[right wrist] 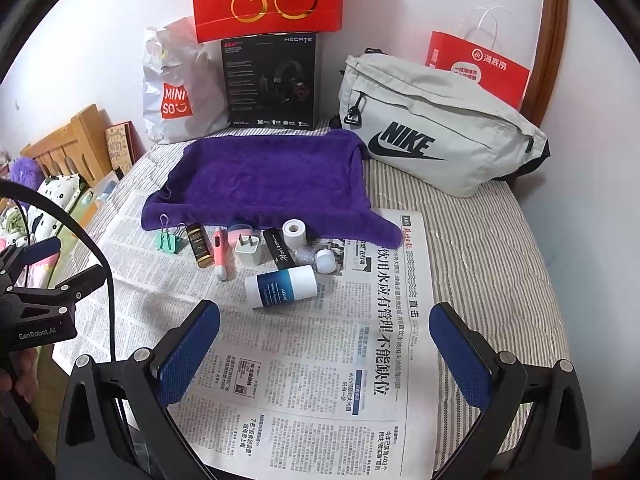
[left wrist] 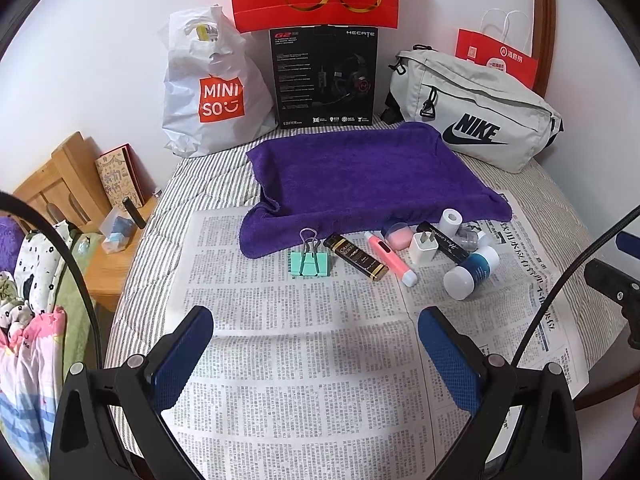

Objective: Organize rigid objects

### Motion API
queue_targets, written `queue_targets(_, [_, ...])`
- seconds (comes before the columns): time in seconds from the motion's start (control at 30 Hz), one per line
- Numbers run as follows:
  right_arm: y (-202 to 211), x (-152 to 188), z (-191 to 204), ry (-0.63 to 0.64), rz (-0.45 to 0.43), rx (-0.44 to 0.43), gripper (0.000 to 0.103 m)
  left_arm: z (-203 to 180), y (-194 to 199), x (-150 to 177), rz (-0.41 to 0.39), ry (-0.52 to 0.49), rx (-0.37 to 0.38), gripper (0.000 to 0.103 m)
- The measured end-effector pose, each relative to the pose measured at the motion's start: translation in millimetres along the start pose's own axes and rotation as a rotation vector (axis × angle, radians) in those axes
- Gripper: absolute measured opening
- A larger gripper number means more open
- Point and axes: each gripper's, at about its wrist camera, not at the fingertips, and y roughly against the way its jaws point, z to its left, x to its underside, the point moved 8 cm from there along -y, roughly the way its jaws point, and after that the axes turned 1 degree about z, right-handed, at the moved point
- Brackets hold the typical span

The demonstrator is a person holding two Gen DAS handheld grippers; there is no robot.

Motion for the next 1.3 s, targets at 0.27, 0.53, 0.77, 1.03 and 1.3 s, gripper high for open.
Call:
queue_targets(0.27, [0.1,0.8,1.2,0.004,0.002,0.002,0.103,1.2,0.8,0.2,0.002,-0.007,-0.001,0.103])
queue_targets(0.53, [1.8,1.9,0.3,0.004,0.0,0.004,0.103,-0.3,0.9,1.5,0.006,-0.009,0.001,0.103])
queue_targets(0.77, [2.1,2.9,-0.9,0.0,0.004,0.009,0.103,-1.2,1.8,1.0,0.006,-0.015,-0.003,0.103])
queue_targets(1.03, [1.6,4.1,-3.7,-0.003,0.01,0.011,0.103,-2.5,1.6,0.7,0.009,-0.026,-0.009,0.103])
queue_targets(1.3, [0.5,4.3,-3.8,-0.003,0.015,0.01,0.103,-6.2,1.8,1.6,0.009,-0.042,-0.015,0.103])
